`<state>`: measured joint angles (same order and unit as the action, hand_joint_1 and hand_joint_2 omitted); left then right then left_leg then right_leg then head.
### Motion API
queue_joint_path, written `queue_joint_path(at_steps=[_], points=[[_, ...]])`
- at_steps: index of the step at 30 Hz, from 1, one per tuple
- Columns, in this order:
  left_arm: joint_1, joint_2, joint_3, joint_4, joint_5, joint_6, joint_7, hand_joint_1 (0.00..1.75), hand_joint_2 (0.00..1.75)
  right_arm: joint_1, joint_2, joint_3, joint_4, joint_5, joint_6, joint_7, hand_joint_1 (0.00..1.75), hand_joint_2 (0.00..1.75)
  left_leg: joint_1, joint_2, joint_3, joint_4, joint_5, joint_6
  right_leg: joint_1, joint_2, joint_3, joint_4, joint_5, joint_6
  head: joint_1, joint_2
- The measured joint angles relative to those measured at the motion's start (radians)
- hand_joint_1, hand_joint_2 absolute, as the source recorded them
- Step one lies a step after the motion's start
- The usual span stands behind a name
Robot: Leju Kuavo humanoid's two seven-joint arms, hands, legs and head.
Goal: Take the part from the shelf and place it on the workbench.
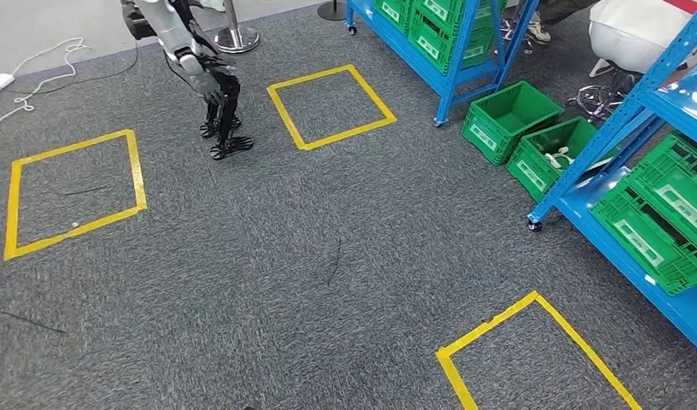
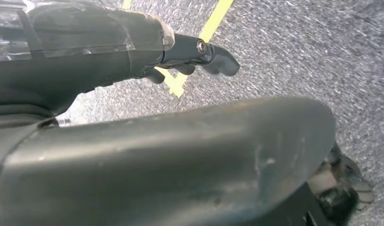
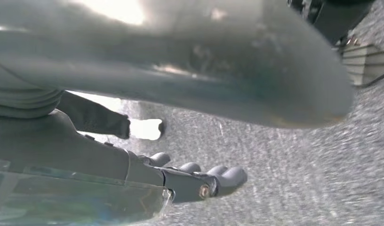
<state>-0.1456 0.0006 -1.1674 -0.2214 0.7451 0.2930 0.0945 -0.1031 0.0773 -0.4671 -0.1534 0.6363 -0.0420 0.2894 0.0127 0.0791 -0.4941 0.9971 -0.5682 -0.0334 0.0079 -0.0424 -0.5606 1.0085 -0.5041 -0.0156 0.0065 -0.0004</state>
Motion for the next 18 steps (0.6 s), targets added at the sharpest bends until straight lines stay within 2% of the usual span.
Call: queue_joint_path(at_steps=[1,2,3,5,6,7,8,9,10,12,13,14,15,16,18], points=[[0.000,-0.001,0.000,0.000,-0.001,0.000,0.000,0.00,0.00,-0.001,-0.001,0.000,0.000,0.000,0.000,0.000,0.00,0.00,0.002,-0.031,-0.005,0.016,-0.014,-0.004,-0.003,0.009,0.004,-0.006,0.002,-0.005,-0.001,0.000],[0.000,-0.001,0.000,0.000,-0.002,0.000,0.000,0.00,0.00,-0.003,-0.002,0.000,0.000,0.000,0.000,0.000,0.00,0.00,0.004,-0.066,-0.024,0.057,-0.038,-0.006,-0.005,0.018,0.008,-0.009,0.004,-0.010,-0.004,0.000],[0.001,-0.001,0.000,0.000,-0.002,0.000,0.000,0.00,0.00,-0.005,-0.002,0.000,0.000,-0.001,0.000,0.000,0.00,0.00,0.005,-0.089,-0.057,0.121,-0.068,-0.006,-0.005,0.030,0.009,-0.010,0.003,-0.013,-0.008,0.000],[0.005,-0.001,0.000,0.000,-0.005,0.000,0.002,0.00,0.00,-0.009,-0.001,0.000,0.000,-0.004,0.001,0.001,0.00,0.00,0.004,-0.092,-0.139,0.258,-0.117,-0.006,-0.002,0.057,0.011,-0.010,0.002,-0.019,-0.014,0.000],[0.007,-0.001,0.000,0.000,-0.007,0.000,0.003,0.00,0.00,-0.008,-0.001,0.000,0.000,-0.006,0.001,0.002,0.00,0.00,0.003,-0.089,-0.165,0.290,-0.114,-0.004,0.000,0.071,0.012,-0.010,0.001,-0.020,-0.016,0.000],[0.007,-0.002,-0.001,0.000,-0.009,0.001,0.003,0.00,0.00,-0.006,-0.001,0.000,0.000,-0.009,0.001,0.003,0.00,0.00,0.003,-0.087,-0.172,0.281,-0.088,-0.001,0.001,0.085,0.015,-0.009,-0.001,-0.021,-0.016,0.000],[0.007,-0.003,-0.001,0.000,-0.011,0.001,0.004,0.00,0.00,-0.005,-0.002,0.000,0.000,-0.010,0.002,0.004,0.00,0.00,0.003,-0.089,-0.163,0.243,-0.049,0.002,0.002,0.099,0.019,-0.009,-0.003,-0.021,-0.017,0.000],[0.007,-0.003,-0.001,0.000,-0.012,0.001,0.004,0.00,0.00,-0.004,-0.002,0.000,0.000,-0.010,0.002,0.005,0.00,0.00,0.003,-0.107,-0.139,0.175,-0.001,0.007,0.002,0.114,0.023,-0.008,-0.005,-0.019,-0.017,0.000],[0.007,-0.003,-0.001,0.000,-0.013,0.002,0.005,0.00,0.00,-0.005,-0.003,0.000,0.000,-0.011,0.002,0.005,0.00,0.00,0.005,-0.138,-0.114,0.112,0.033,0.011,0.003,0.127,0.024,-0.006,-0.009,-0.016,-0.017,0.000],[0.008,-0.003,-0.001,0.000,-0.013,0.003,0.005,0.00,0.00,-0.007,-0.003,0.000,0.000,-0.011,0.003,0.006,0.00,0.00,0.006,-0.186,-0.077,0.028,0.056,0.016,-0.002,0.154,0.021,-0.001,-0.014,-0.005,-0.018,0.000],[0.008,-0.004,-0.001,0.000,-0.014,0.003,0.006,0.00,0.00,-0.007,-0.003,0.000,0.000,-0.011,0.004,0.006,0.00,0.00,0.006,-0.190,-0.070,0.020,0.049,0.018,-0.006,0.167,0.017,-0.001,-0.014,0.001,-0.018,0.000],[0.008,-0.004,-0.001,0.000,-0.014,0.003,0.006,0.00,0.00,-0.007,-0.003,0.000,0.000,-0.012,0.004,0.007,0.00,0.00,0.004,-0.175,-0.065,0.012,0.047,0.020,-0.009,0.182,0.014,-0.003,-0.013,0.008,-0.019,0.000],[0.008,-0.005,-0.001,0.000,-0.015,0.004,0.007,0.00,0.00,-0.006,-0.004,0.000,0.000,-0.014,0.004,0.007,0.00,0.00,0.004,-0.159,-0.060,0.008,0.048,0.024,-0.011,0.182,0.012,-0.003,-0.014,0.014,-0.019,0.000],[0.008,-0.007,-0.001,0.001,-0.015,0.004,0.008,0.00,0.00,-0.005,-0.005,0.000,0.000,-0.015,0.005,0.007,0.00,0.00,0.005,-0.143,-0.055,0.002,0.048,0.029,-0.010,0.168,0.009,0.004,-0.020,0.019,-0.019,0.000],[0.009,-0.010,-0.001,0.001,-0.016,0.005,0.008,0.00,0.00,-0.008,-0.006,0.000,0.000,-0.017,0.007,0.008,0.00,0.00,0.005,-0.102,-0.042,-0.009,0.047,0.038,-0.008,0.099,-0.031,0.086,-0.066,0.030,-0.011,0.000]])
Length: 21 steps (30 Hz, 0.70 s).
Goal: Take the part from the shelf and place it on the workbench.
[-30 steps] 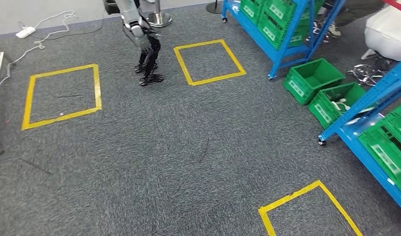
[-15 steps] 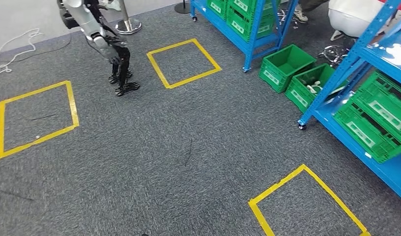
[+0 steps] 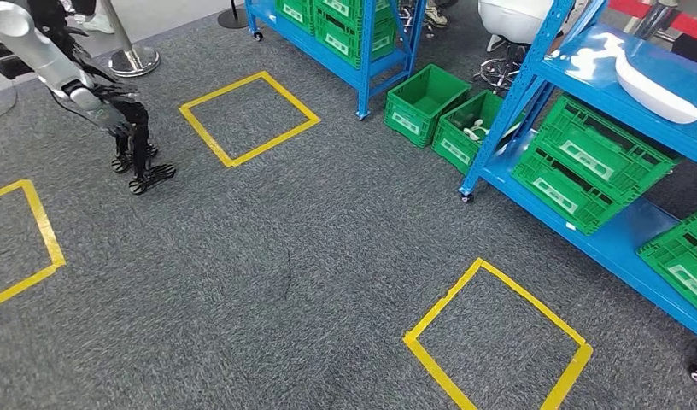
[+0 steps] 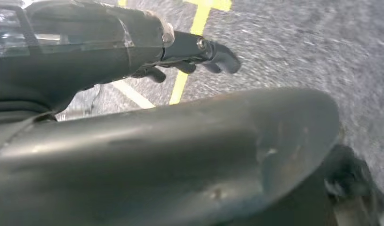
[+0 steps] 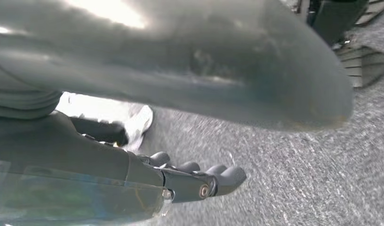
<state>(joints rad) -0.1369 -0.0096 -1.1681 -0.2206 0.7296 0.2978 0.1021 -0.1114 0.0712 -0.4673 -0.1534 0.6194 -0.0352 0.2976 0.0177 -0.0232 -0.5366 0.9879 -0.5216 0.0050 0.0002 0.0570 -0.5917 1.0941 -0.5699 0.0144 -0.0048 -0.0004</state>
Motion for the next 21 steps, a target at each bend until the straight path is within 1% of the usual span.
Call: queue_joint_path(at_steps=[1,2,3,4,5,6,7,8,9,10,11,12,13,14,15,16,17,18,19,20,21], points=[[0.002,-0.001,0.000,0.000,0.000,0.000,0.000,0.00,0.00,-0.003,0.001,0.000,0.000,0.000,0.001,0.000,0.00,0.00,-0.001,0.020,0.005,-0.002,-0.004,0.003,0.000,-0.029,-0.033,0.063,-0.030,0.005,0.004,0.000],[0.003,-0.001,0.000,0.000,0.001,0.000,0.000,0.00,0.00,-0.004,0.001,0.000,0.000,0.001,0.002,0.000,0.00,0.00,-0.002,0.041,0.009,-0.002,-0.008,0.004,-0.002,-0.046,-0.070,0.132,-0.057,0.011,0.006,0.000],[0.004,-0.001,0.000,0.000,0.003,0.000,-0.001,0.00,0.00,-0.004,0.001,0.000,0.000,0.003,0.003,0.000,0.00,0.00,-0.002,0.058,0.012,-0.002,-0.012,0.004,-0.004,-0.052,-0.095,0.177,-0.068,0.014,0.007,0.000],[0.004,0.000,0.000,0.000,0.005,-0.001,-0.002,0.00,0.00,0.000,0.001,0.000,0.000,0.006,0.002,0.000,0.00,0.00,-0.002,0.072,0.016,-0.001,-0.016,0.003,-0.006,-0.055,-0.105,0.191,-0.060,0.016,0.008,0.000],[0.004,0.000,0.000,0.000,0.008,-0.002,-0.003,0.00,0.00,0.004,0.001,0.000,0.000,0.008,0.001,0.000,0.00,0.00,-0.002,0.084,0.021,-0.001,-0.020,0.001,-0.008,-0.058,-0.096,0.168,-0.034,0.017,0.009,0.000],[0.003,0.001,0.000,0.000,0.010,-0.004,-0.005,0.00,0.00,0.008,0.001,0.000,0.000,0.010,-0.002,0.000,0.00,0.00,-0.002,0.094,0.027,-0.001,-0.025,-0.001,-0.009,-0.064,-0.069,0.111,0.006,0.015,0.010,0.000],[0.003,0.002,0.000,0.000,0.012,-0.006,-0.007,0.00,0.00,0.010,0.001,0.000,0.000,0.011,-0.004,-0.001,0.00,0.00,-0.002,0.102,0.033,-0.002,-0.030,-0.005,-0.007,-0.080,-0.034,0.041,0.043,0.011,0.011,0.000],[0.003,0.002,0.000,0.000,0.013,-0.008,-0.008,0.00,0.00,0.009,0.001,0.000,0.000,0.012,-0.007,-0.001,0.00,0.00,-0.004,0.109,0.038,-0.001,-0.035,-0.009,-0.003,-0.099,-0.003,-0.021,0.067,0.006,0.013,0.000],[0.002,0.003,0.001,0.000,0.014,-0.010,-0.008,0.00,0.00,0.007,0.002,0.000,0.000,0.013,-0.008,-0.001,0.00,0.00,-0.006,0.116,0.041,-0.001,-0.038,-0.014,0.002,-0.114,0.017,-0.062,0.076,0.000,0.013,0.000],[0.002,0.003,0.001,0.000,0.015,-0.012,-0.009,0.00,0.00,0.006,0.003,0.001,0.000,0.014,-0.009,-0.001,0.00,0.00,-0.008,0.123,0.043,-0.001,-0.041,-0.019,0.006,-0.124,0.025,-0.080,0.074,-0.007,0.013,0.000],[0.001,0.004,0.001,0.000,0.016,-0.013,-0.009,0.00,0.00,0.005,0.004,0.001,0.000,0.015,-0.010,-0.001,0.00,0.00,-0.010,0.131,0.045,-0.002,-0.043,-0.024,0.010,-0.121,0.025,-0.084,0.069,-0.013,0.012,0.000],[0.001,0.005,0.001,0.000,0.017,-0.015,-0.009,0.00,0.00,0.005,0.004,0.001,0.000,0.016,-0.011,-0.001,0.00,0.00,-0.009,0.139,0.048,-0.003,-0.046,-0.029,0.009,-0.113,0.025,-0.085,0.068,-0.019,0.012,0.000],[-0.001,0.006,0.001,0.000,0.018,-0.016,-0.009,0.00,0.00,0.006,0.005,0.001,0.000,0.017,-0.011,-0.001,0.00,0.00,-0.008,0.126,0.050,0.000,-0.053,-0.034,0.007,-0.104,0.027,-0.089,0.069,-0.024,0.010,0.000],[-0.002,0.006,0.001,0.000,0.018,-0.016,-0.010,0.00,0.00,0.007,0.005,0.001,0.000,0.018,-0.012,-0.001,0.00,0.00,-0.005,0.099,0.045,0.018,-0.068,-0.039,0.005,-0.095,0.030,-0.092,0.070,-0.030,0.009,0.000],[-0.003,0.007,0.001,0.000,0.018,-0.016,-0.010,0.00,0.00,0.006,0.006,0.001,0.000,0.018,-0.012,-0.001,0.00,0.00,-0.003,0.067,0.028,0.057,-0.092,-0.042,0.002,-0.085,0.033,-0.096,0.071,-0.036,0.006,0.000],[-0.003,0.008,0.001,0.000,0.018,-0.016,-0.010,0.00,0.00,0.004,0.006,0.001,0.000,0.018,-0.012,-0.001,0.00,0.00,-0.001,0.033,-0.002,0.117,-0.121,-0.044,0.001,-0.075,0.034,-0.097,0.071,-0.040,0.002,0.000],[-0.001,0.010,0.001,0.000,0.018,-0.017,-0.010,0.00,0.00,0.002,0.007,0.001,0.000,0.018,-0.012,-0.001,0.00,0.00,-0.001,0.019,-0.041,0.188,-0.150,-0.044,0.002,-0.062,0.035,-0.097,0.070,-0.044,-0.001,0.000],[0.001,0.011,0.001,0.000,0.018,-0.017,-0.010,0.00,0.00,0.001,0.009,0.001,0.000,0.018,-0.012,-0.001,0.00,0.00,-0.001,0.017,-0.078,0.250,-0.168,-0.044,0.003,-0.048,0.037,-0.096,0.069,-0.046,-0.004,0.000],[0.002,0.012,0.001,0.000,0.018,-0.017,-0.009,0.00,0.00,0.001,0.010,0.001,0.000,0.018,-0.011,-0.001,0.00,0.00,-0.002,0.017,-0.105,0.286,-0.167,-0.043,0.004,-0.034,0.039,-0.096,0.068,-0.047,-0.005,0.000],[0.003,0.013,0.001,0.000,0.019,-0.017,-0.009,0.00,0.00,0.002,0.011,0.001,0.000,0.018,-0.010,-0.001,0.00,0.00,-0.002,0.016,-0.115,0.284,-0.144,-0.041,0.005,-0.019,0.042,-0.096,0.066,-0.047,-0.006,0.000],[0.003,0.013,0.001,0.000,0.018,-0.017,-0.009,0.00,0.00,0.003,0.011,0.001,0.000,0.018,-0.010,-0.001,0.00,0.00,-0.002,0.008,-0.107,0.243,-0.102,-0.038,0.005,-0.003,0.046,-0.095,0.064,-0.046,-0.007,0.000]])
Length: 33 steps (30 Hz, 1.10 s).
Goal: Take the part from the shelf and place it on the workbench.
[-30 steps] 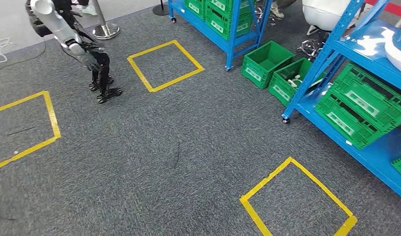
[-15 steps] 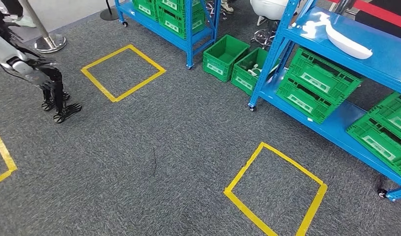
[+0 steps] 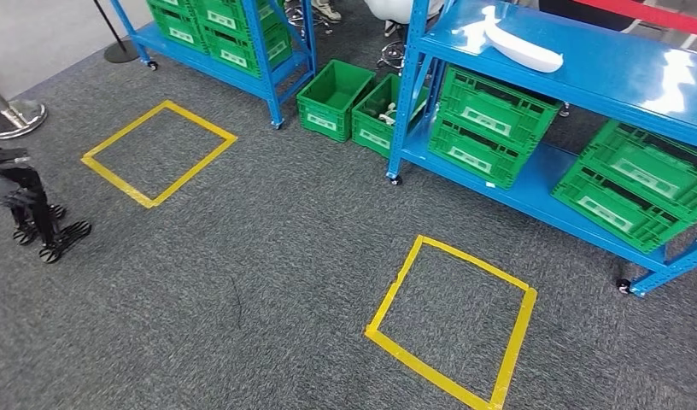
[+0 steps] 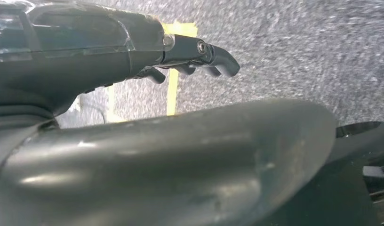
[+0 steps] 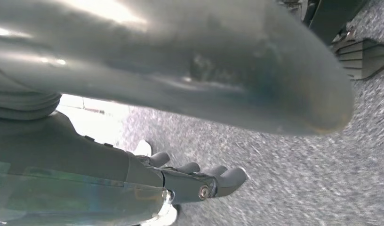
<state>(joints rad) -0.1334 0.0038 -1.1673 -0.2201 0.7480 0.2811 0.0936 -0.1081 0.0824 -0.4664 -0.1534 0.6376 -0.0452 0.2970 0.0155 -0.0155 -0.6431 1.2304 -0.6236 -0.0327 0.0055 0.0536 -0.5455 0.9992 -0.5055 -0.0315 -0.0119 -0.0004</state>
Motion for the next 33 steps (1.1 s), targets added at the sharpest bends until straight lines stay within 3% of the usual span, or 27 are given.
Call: queue_joint_path(at_steps=[2,4,5,7,9,11,13,14,16,18,20,21,22,24,26,28,29,30,31,33], points=[[0.000,0.003,0.000,0.000,0.000,0.000,0.002,0.00,0.00,0.000,0.002,0.000,0.000,-0.001,0.000,0.000,0.00,0.00,0.003,-0.057,0.041,-0.124,0.083,0.010,-0.001,0.029,0.004,0.005,-0.006,0.006,-0.001,0.000],[0.000,0.007,0.000,0.000,-0.001,0.000,0.003,0.00,0.00,-0.002,0.005,0.000,0.000,-0.002,0.001,0.000,0.00,0.00,0.005,-0.102,0.073,-0.200,0.104,0.017,-0.005,0.056,-0.001,0.010,-0.011,0.016,-0.001,0.000],[0.000,0.009,0.000,0.000,-0.001,0.000,0.004,0.00,0.00,-0.003,0.006,0.000,0.000,-0.002,0.002,0.000,0.00,0.00,0.004,-0.100,0.079,-0.210,0.098,0.020,-0.007,0.070,-0.005,0.010,-0.010,0.022,-0.001,0.000],[0.000,0.011,0.000,0.000,-0.001,0.000,0.005,0.00,0.00,-0.001,0.008,0.000,0.000,-0.005,0.003,0.000,0.00,0.00,0.003,-0.068,0.090,-0.222,0.097,0.027,-0.011,0.090,-0.009,0.008,-0.009,0.035,-0.001,0.000],[-0.001,0.013,0.000,0.000,-0.002,0.001,0.004,0.00,0.00,-0.001,0.009,0.000,0.000,-0.008,0.003,0.000,0.00,0.00,0.005,-0.029,0.103,-0.235,0.097,0.036,-0.008,0.045,-0.029,0.048,-0.035,0.046,0.006,0.000],[0.001,0.014,0.000,0.000,-0.003,0.002,0.004,0.00,0.00,-0.005,0.012,0.000,0.000,-0.009,0.004,0.000,0.00,0.00,0.003,0.013,0.112,-0.239,0.092,0.042,-0.008,-0.024,-0.086,0.161,-0.093,0.056,0.015,0.000],[0.001,0.016,0.000,0.001,-0.004,0.005,0.006,0.00,0.00,-0.005,0.013,0.001,0.000,-0.009,0.006,0.000,0.00,0.00,0.002,0.052,0.118,-0.239,0.084,0.043,-0.012,-0.047,-0.143,0.267,-0.127,0.062,0.018,0.000],[-0.001,0.017,0.000,0.001,-0.004,0.007,0.006,0.00,0.00,-0.001,0.014,0.001,0.000,-0.009,0.006,0.000,0.00,0.00,0.001,0.068,0.121,-0.239,0.080,0.042,-0.013,-0.052,-0.150,0.277,-0.118,0.063,0.018,0.000],[-0.005,0.019,0.000,0.001,-0.004,0.010,0.007,0.00,0.00,0.005,0.014,0.000,0.000,-0.009,0.007,0.000,0.00,0.00,0.001,0.090,0.132,-0.239,0.072,0.037,-0.014,-0.064,-0.104,0.184,-0.049,0.059,0.020,0.000],[-0.010,0.019,0.000,0.000,-0.004,0.011,0.008,0.00,0.00,0.006,0.014,0.000,0.000,-0.009,0.007,-0.001,0.00,0.00,-0.001,0.107,0.141,-0.239,0.063,0.030,-0.006,-0.099,-0.039,0.057,0.001,0.048,0.022,0.000],[-0.013,0.019,0.000,0.000,-0.004,0.012,0.008,0.00,0.00,0.003,0.015,0.000,0.000,-0.009,0.008,-0.001,0.00,0.00,-0.005,0.122,0.145,-0.240,0.058,0.021,0.003,-0.119,-0.017,0.010,0.003,0.037,0.022,0.000],[-0.014,0.019,0.000,0.000,-0.004,0.012,0.008,0.00,0.00,0.003,0.015,0.000,0.000,-0.009,0.008,-0.001,0.00,0.00,-0.006,0.130,0.148,-0.241,0.056,0.016,0.004,-0.113,-0.018,0.007,0.002,0.033,0.022,0.000],[-0.014,0.019,0.000,-0.001,-0.004,0.012,0.008,0.00,0.00,0.005,0.015,0.000,0.000,-0.009,0.009,-0.001,0.00,0.00,-0.005,0.126,0.151,-0.242,0.053,0.011,0.002,-0.105,-0.018,0.004,0.003,0.028,0.021,0.000],[-0.015,0.019,0.000,-0.001,-0.004,0.012,0.008,0.00,0.00,0.006,0.015,0.000,0.000,-0.009,0.009,-0.001,0.00,0.00,-0.001,0.069,0.143,-0.213,0.027,0.002,-0.004,-0.088,-0.012,-0.005,0.006,0.017,0.017,0.000],[-0.014,0.020,0.000,0.000,-0.005,0.013,0.008,0.00,0.00,0.002,0.016,0.000,0.000,-0.009,0.009,-0.001,0.00,0.00,0.002,0.009,0.089,-0.104,-0.028,-0.003,-0.006,-0.069,-0.008,-0.009,0.007,0.008,0.011,0.000],[-0.011,0.021,0.000,0.000,-0.005,0.013,0.009,0.00,0.00,-0.001,0.019,0.000,0.000,-0.009,0.009,-0.001,0.00,0.00,0.002,0.006,0.014,0.021,-0.067,-0.005,-0.004,-0.042,-0.005,-0.009,0.005,0.003,0.006,0.000],[-0.010,0.021,0.000,0.000,-0.005,0.013,0.009,0.00,0.00,0.000,0.020,0.000,0.000,-0.009,0.010,-0.001,0.00,0.00,0.002,0.008,-0.007,0.045,-0.059,-0.005,-0.003,-0.027,-0.003,-0.008,0.004,0.003,0.005,0.000],[-0.010,0.021,0.000,0.000,-0.005,0.013,0.009,0.00,0.00,0.001,0.020,0.000,0.000,-0.009,0.010,-0.001,0.00,0.00,0.002,0.008,-0.009,0.028,-0.029,-0.004,-0.003,-0.012,0.000,-0.007,0.002,0.003,0.004,0.000],[-0.010,0.023,0.000,0.000,-0.005,0.014,0.009,0.00,0.00,0.002,0.021,0.000,0.000,-0.009,0.011,-0.002,0.00,0.00,0.003,0.000,0.007,-0.024,0.016,-0.002,-0.003,0.003,0.004,-0.005,-0.001,0.005,0.003,0.000],[-0.010,0.026,0.000,0.000,-0.005,0.016,0.010,0.00,0.00,0.002,0.024,0.000,0.000,-0.009,0.013,-0.007,0.00,0.00,0.007,-0.050,0.054,-0.145,0.086,0.004,-0.005,0.030,0.008,0.002,-0.010,0.013,0.001,0.000]])
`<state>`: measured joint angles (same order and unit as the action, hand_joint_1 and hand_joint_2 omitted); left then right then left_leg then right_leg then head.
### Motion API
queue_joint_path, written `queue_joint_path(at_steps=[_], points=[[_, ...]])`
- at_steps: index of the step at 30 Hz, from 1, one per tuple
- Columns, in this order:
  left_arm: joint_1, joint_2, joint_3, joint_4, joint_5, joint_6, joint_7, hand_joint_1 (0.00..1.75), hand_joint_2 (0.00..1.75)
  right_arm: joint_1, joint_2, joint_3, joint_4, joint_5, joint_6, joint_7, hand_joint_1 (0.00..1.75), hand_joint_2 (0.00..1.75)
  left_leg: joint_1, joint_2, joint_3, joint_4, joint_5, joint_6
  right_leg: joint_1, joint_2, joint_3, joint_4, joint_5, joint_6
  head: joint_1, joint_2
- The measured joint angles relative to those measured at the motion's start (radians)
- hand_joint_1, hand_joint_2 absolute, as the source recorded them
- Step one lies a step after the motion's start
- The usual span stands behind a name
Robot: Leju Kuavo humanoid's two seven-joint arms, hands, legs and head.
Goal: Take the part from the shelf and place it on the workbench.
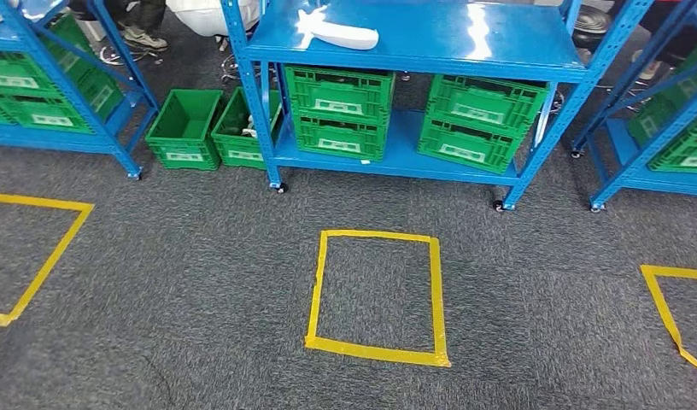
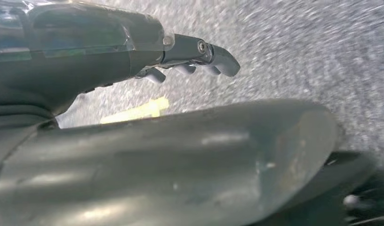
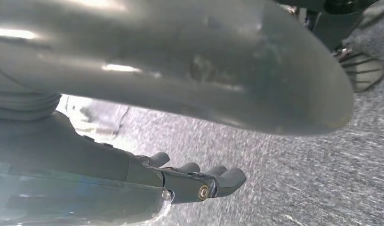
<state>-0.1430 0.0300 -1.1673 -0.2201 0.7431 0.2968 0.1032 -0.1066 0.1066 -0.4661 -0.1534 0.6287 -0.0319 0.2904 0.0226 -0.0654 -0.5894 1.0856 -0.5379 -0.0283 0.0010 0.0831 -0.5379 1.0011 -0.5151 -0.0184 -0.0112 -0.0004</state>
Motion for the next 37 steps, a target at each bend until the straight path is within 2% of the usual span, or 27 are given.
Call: queue_joint_path(at_steps=[1,2,3,5,7,9,13,19,24,37], points=[[-0.001,0.002,0.000,0.000,0.000,0.001,0.001,0.00,0.00,-0.001,0.003,0.000,0.000,0.000,0.001,-0.002,0.00,0.00,0.001,-0.021,0.017,-0.038,0.012,0.004,-0.001,0.012,-0.002,0.004,-0.003,0.005,-0.001,0.000],[-0.001,0.004,0.000,0.000,0.000,0.002,0.001,0.00,0.00,-0.001,0.005,0.001,0.000,0.000,0.002,-0.005,0.00,0.00,0.002,-0.033,0.025,-0.055,0.009,0.008,-0.002,0.023,-0.005,0.006,-0.005,0.011,-0.001,0.000],[-0.001,0.006,0.000,0.000,0.000,0.004,0.003,0.00,0.00,-0.002,0.008,0.001,0.000,0.002,0.003,-0.006,0.00,0.00,0.001,-0.027,0.028,-0.063,0.005,0.011,-0.003,0.032,-0.007,0.009,-0.007,0.015,0.000,0.000],[0.001,0.010,0.000,0.000,0.000,0.008,0.006,0.00,0.00,0.000,0.012,0.002,0.000,0.007,0.005,-0.007,0.00,0.00,-0.003,-0.011,0.032,-0.068,0.002,0.016,-0.007,0.040,-0.008,0.008,-0.006,0.012,0.002,0.000],[0.002,0.015,0.000,0.000,0.001,0.013,0.010,0.00,0.00,0.003,0.014,0.003,0.000,0.011,0.005,-0.006,0.00,0.87,-0.006,0.002,0.036,-0.070,0.001,0.018,-0.009,0.042,-0.006,0.005,-0.006,0.008,0.003,0.000],[0.001,0.018,0.000,0.000,0.000,0.017,0.019,0.00,0.00,0.004,0.015,0.004,0.000,0.013,0.004,0.000,0.00,1.75,-0.008,0.009,0.037,-0.070,-0.001,0.023,-0.010,0.045,-0.004,0.001,-0.005,0.009,0.003,0.000],[0.002,0.019,0.000,-0.001,-0.005,0.016,0.032,0.00,0.00,0.005,0.013,0.004,0.000,0.009,-0.002,0.021,0.00,1.75,-0.012,0.015,0.042,-0.070,-0.005,0.031,-0.011,0.045,0.001,-0.004,-0.006,0.009,0.004,0.000],[-0.013,-0.018,0.000,-0.005,-0.037,0.001,-0.013,0.00,0.00,0.003,-0.013,0.005,0.000,0.000,-0.022,0.049,0.00,1.75,-0.016,0.014,0.046,-0.069,-0.009,0.037,-0.014,0.045,0.005,-0.007,-0.009,0.024,0.004,0.000],[-0.025,-0.045,-0.002,-0.006,-0.074,-0.021,0.016,0.00,0.00,0.002,-0.028,0.004,0.000,-0.007,-0.037,0.045,0.00,1.75,-0.015,0.015,0.048,-0.069,-0.011,0.039,-0.014,0.046,0.006,-0.007,-0.011,0.029,0.004,0.000],[-0.002,-0.048,-0.002,-0.006,-0.064,-0.038,0.035,0.00,0.00,0.003,-0.028,0.005,0.000,-0.007,-0.020,0.030,0.00,1.75,-0.014,0.017,0.051,-0.072,-0.012,0.038,-0.013,0.046,0.006,-0.005,-0.012,0.030,0.004,0.000]])
